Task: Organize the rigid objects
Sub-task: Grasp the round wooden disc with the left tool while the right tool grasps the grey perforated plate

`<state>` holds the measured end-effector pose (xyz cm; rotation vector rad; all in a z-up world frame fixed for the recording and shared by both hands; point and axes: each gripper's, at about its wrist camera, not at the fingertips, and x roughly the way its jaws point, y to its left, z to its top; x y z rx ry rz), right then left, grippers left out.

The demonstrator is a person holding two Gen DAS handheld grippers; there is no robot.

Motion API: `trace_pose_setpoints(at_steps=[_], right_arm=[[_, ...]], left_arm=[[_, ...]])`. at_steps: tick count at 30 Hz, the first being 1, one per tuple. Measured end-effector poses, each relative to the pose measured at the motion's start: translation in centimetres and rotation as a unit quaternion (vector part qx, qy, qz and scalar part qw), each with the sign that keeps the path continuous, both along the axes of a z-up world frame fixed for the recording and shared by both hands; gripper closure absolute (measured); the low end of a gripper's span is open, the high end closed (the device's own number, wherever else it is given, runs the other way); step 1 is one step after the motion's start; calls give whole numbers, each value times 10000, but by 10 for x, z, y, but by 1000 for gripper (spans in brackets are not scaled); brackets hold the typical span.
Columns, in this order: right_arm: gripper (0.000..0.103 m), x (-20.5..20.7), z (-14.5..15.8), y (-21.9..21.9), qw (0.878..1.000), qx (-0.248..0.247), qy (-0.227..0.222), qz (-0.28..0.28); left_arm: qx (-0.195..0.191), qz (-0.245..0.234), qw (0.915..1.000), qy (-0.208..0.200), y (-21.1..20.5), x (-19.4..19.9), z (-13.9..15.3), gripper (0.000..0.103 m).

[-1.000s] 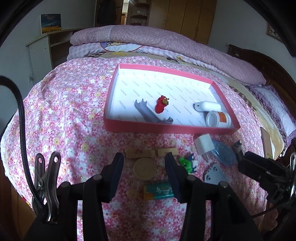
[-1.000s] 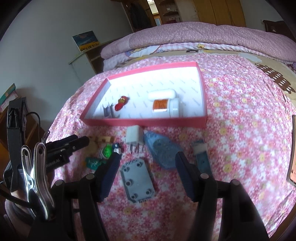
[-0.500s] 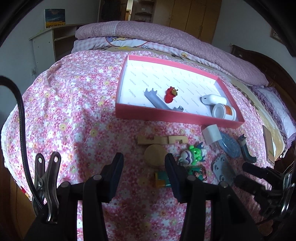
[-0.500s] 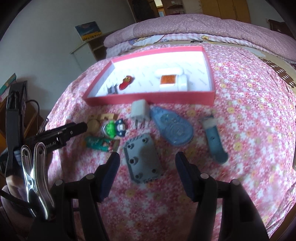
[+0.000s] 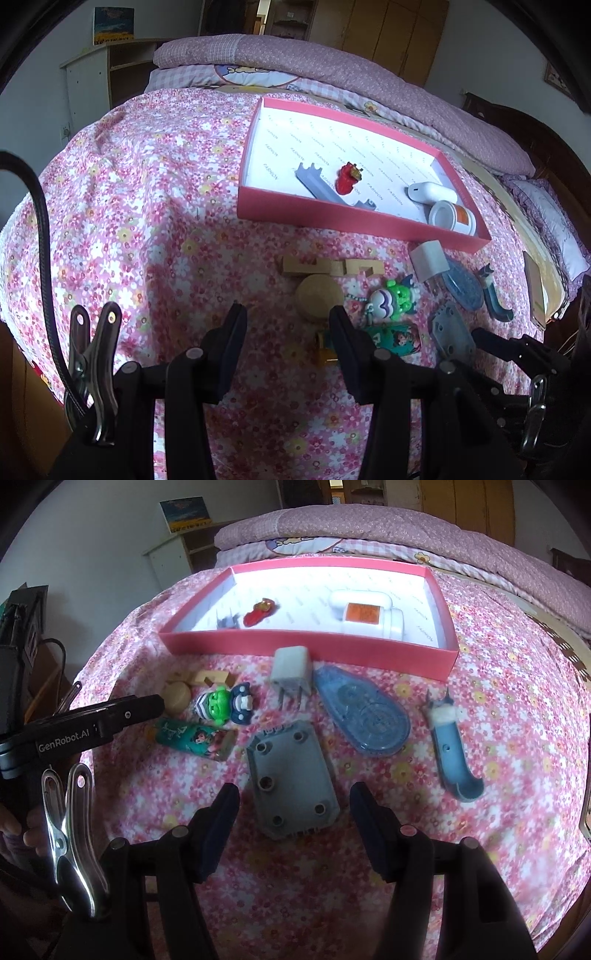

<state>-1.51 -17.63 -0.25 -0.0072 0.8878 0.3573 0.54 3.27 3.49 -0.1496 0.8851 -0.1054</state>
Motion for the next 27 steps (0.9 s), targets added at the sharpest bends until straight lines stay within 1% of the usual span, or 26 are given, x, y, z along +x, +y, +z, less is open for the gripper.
trace_pose_setpoints(at_steps=[3,6,9,12,17,20,21,23,27], right_arm=[[40,1,-1,2,10000,-38,-70,-32],[54,1,-1,5,9994,-285,-181,-97],[56,1,-1,3,9994,-271,-172,-102],[57,-1,-1,1,9994,-281,-163,-128],[57,-6,-2,-7,9996,-195,-101,-202],[57,-8,-3,-9,9996,-147,-136,-200],[57,-8,-3,-9,9996,-144,-154,-200],[56,-9,-4,-9,9995,-147,-195,-190],[56,-11,-5,-10,9995,-87,-242,-179]], left_arm=[[-46,-4,10000,15,0,0,-1,54],[-80,-32,10000,14,-2,-1,-1,54],[-106,-68,9999,19,-5,-1,-1,54],[-82,-118,9999,17,-10,1,-1,54],[265,-234,9993,-86,-24,6,-1,54],[423,-286,9986,-128,-31,9,-3,54],[470,-259,9985,-132,-32,11,-4,56],[499,-239,9984,-118,-32,12,-7,66],[555,-233,9980,-183,-32,13,-9,67]])
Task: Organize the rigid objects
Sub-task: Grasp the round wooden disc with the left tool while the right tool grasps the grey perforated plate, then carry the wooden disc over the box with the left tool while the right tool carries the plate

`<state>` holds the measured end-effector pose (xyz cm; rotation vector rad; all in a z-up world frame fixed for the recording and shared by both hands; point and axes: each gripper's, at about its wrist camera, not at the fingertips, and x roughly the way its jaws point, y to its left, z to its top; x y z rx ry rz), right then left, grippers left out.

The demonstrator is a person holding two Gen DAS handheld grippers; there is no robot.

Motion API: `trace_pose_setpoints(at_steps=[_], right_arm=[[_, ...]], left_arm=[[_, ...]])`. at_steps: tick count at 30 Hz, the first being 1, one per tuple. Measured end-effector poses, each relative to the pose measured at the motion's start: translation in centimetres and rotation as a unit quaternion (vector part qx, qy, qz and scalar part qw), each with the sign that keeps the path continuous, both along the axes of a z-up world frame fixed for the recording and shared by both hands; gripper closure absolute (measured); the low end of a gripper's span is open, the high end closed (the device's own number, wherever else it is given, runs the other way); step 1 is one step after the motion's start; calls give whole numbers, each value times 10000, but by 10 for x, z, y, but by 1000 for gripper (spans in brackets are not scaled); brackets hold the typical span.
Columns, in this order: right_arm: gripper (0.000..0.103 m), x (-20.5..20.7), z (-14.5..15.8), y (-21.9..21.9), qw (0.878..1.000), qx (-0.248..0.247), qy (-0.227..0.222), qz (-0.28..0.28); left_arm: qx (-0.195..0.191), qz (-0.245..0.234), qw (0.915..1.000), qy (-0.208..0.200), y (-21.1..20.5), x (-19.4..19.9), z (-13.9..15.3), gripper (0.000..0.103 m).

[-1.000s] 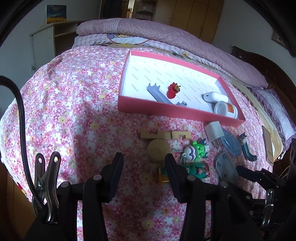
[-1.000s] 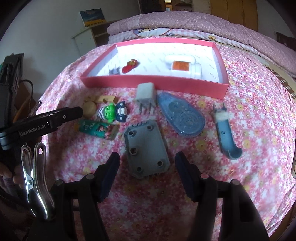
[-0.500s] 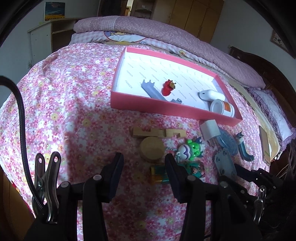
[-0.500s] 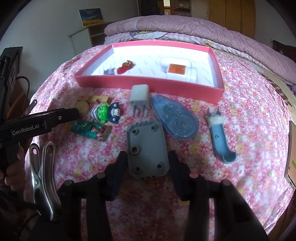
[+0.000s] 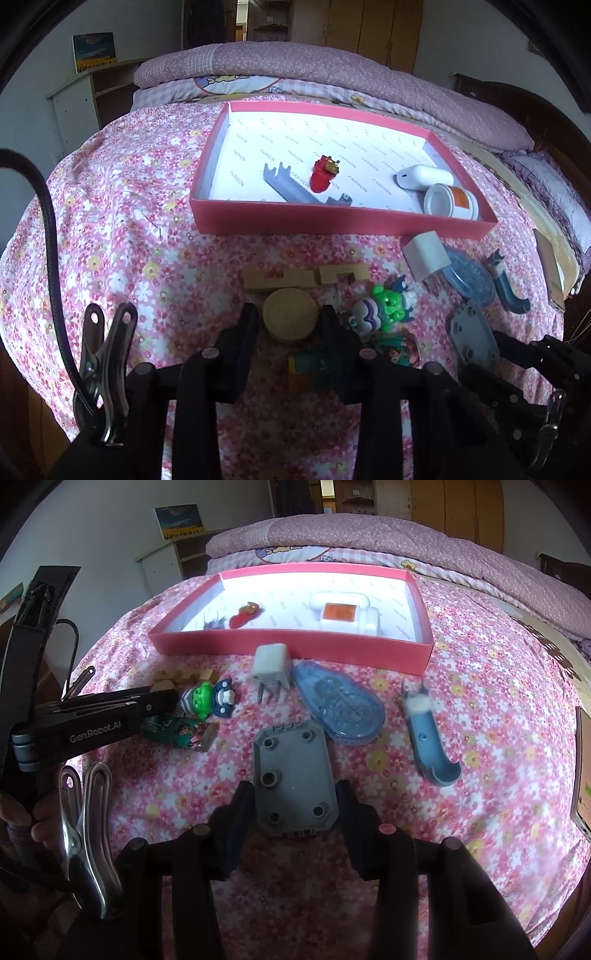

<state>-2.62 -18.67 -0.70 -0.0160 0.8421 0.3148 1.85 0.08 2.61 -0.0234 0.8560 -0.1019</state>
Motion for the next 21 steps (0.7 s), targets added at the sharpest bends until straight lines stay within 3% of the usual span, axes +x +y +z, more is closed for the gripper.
trace_pose_setpoints(at_steps=[8,14,21], right_arm=[[56,0,0,0,10000,58,-57,14],[56,-1,1,-1,9999,82,-70,10],[57,-2,4,-6,9988,483,25,25]], left_arm=[[91,-22,9999,-94,-2,1,-1,70],[-112,-18,9999,-62,5,-6,2,70],[-208,-9,9996,-189,10,-12,14,70]])
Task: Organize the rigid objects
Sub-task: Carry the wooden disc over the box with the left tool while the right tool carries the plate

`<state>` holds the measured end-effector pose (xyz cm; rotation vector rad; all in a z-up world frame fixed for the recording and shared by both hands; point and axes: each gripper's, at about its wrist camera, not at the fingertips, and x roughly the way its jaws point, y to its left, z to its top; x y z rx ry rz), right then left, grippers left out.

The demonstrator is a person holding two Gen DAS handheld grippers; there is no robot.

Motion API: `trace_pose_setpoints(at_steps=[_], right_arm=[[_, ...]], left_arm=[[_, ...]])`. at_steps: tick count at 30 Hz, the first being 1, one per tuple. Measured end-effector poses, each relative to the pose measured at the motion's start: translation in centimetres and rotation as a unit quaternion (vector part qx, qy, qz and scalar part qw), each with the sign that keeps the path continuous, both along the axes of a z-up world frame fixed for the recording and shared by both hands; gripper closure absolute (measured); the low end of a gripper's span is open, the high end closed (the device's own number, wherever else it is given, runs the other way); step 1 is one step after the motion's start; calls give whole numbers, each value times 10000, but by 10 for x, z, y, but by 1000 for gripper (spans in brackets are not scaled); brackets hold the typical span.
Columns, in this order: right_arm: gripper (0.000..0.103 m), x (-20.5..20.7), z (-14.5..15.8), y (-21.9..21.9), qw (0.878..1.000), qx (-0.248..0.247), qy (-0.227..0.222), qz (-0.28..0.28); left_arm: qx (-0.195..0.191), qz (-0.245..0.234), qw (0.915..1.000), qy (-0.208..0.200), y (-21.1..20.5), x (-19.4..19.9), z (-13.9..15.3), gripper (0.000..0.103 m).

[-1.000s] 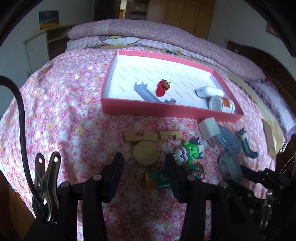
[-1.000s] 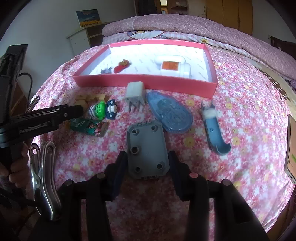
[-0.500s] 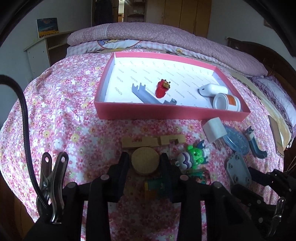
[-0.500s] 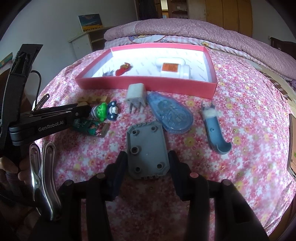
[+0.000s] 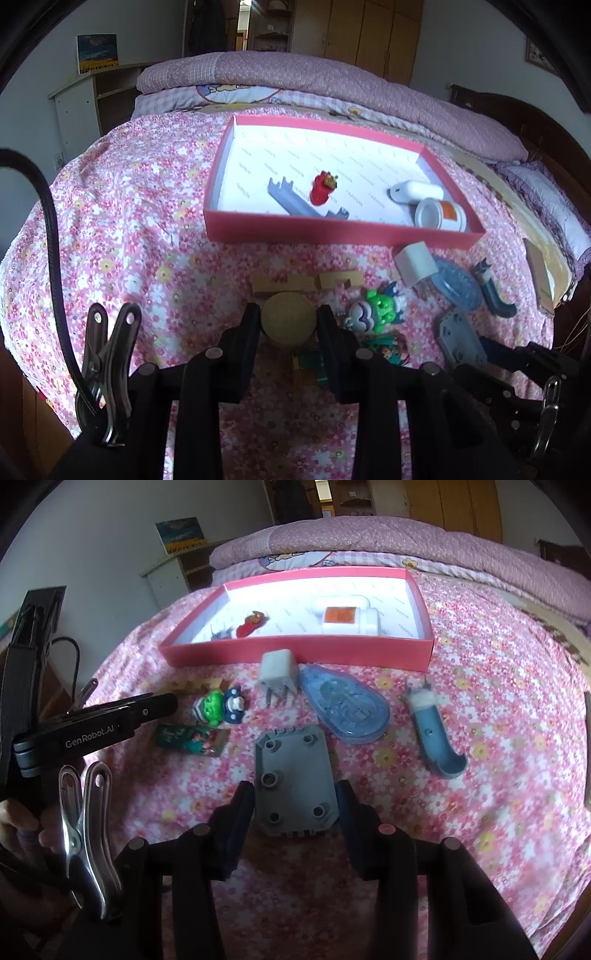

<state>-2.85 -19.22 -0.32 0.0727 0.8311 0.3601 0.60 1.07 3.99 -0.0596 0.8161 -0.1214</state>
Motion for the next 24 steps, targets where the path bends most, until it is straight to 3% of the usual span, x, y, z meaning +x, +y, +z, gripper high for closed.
trace_pose_setpoints(at_steps=[10,24], right_arm=[[57,-2,20,-6,9992,358,-182,48],[57,1,34,-21,9985,396,-385,-65]], left_arm=[[-113,50,9998,-131,3,4,17,70],[-12,-113,9995,-309,-11,30,33,70]])
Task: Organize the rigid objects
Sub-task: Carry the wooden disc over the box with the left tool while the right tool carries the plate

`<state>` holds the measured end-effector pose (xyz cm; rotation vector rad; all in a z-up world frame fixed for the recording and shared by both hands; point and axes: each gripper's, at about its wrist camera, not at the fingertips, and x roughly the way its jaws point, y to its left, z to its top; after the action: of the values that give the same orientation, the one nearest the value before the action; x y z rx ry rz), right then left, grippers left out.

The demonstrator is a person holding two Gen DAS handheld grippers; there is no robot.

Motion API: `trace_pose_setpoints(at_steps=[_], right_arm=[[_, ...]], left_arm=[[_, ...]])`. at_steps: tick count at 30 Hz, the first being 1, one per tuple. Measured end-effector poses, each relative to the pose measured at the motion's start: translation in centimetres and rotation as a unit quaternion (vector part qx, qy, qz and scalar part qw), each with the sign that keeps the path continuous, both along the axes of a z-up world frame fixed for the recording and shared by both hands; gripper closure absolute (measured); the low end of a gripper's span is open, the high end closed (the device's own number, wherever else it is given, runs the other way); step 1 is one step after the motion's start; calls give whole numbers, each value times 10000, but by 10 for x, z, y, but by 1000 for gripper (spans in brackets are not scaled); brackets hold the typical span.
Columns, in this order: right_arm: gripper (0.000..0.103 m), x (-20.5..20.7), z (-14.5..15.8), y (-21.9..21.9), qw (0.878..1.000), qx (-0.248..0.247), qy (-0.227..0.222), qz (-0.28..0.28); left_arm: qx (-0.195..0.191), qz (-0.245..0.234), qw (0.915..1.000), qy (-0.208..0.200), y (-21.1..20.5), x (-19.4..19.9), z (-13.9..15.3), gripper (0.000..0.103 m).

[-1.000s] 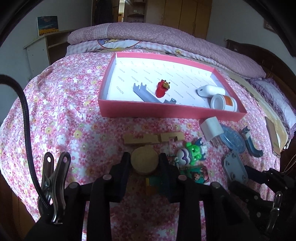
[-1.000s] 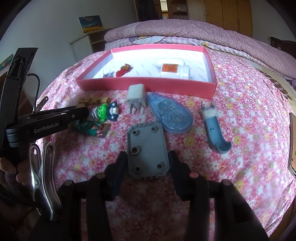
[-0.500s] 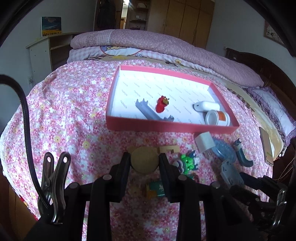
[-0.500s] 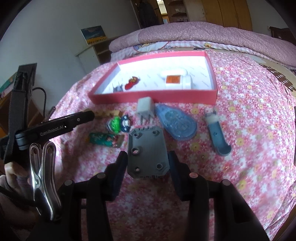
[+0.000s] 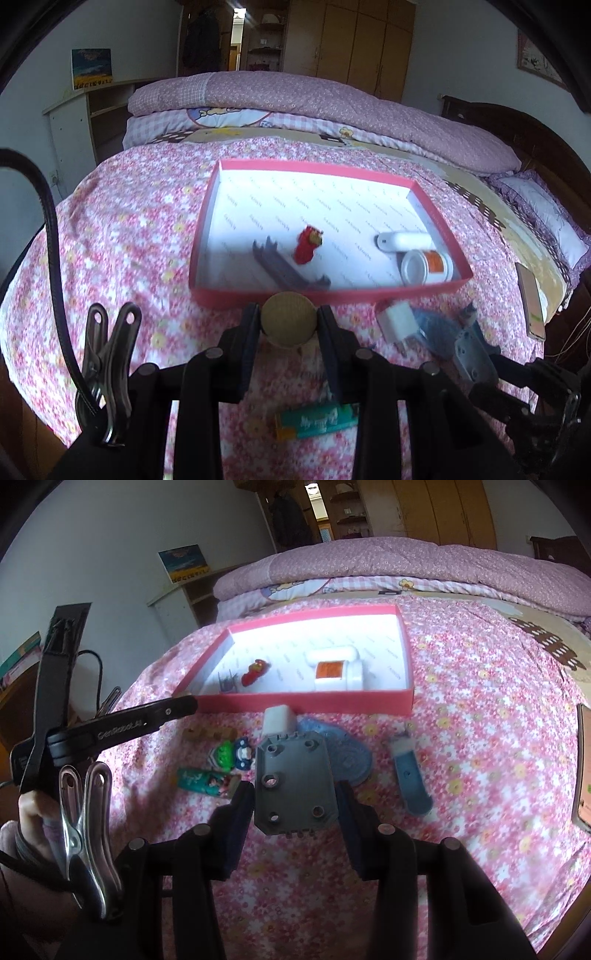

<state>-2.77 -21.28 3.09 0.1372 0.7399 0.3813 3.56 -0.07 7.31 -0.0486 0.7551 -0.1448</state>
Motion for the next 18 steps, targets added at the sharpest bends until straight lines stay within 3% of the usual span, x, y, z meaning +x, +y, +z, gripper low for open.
trace_pose_setpoints(at_steps=[10,18], right_arm=[[57,19,20,-10,9996,-73,-268,-107],[57,33,26,-17,9993,-70,-308,-213]], left_arm=[[50,18,10000,-82,-7,42,7,70],[19,138,9998,104,-4,80,-4,70]])
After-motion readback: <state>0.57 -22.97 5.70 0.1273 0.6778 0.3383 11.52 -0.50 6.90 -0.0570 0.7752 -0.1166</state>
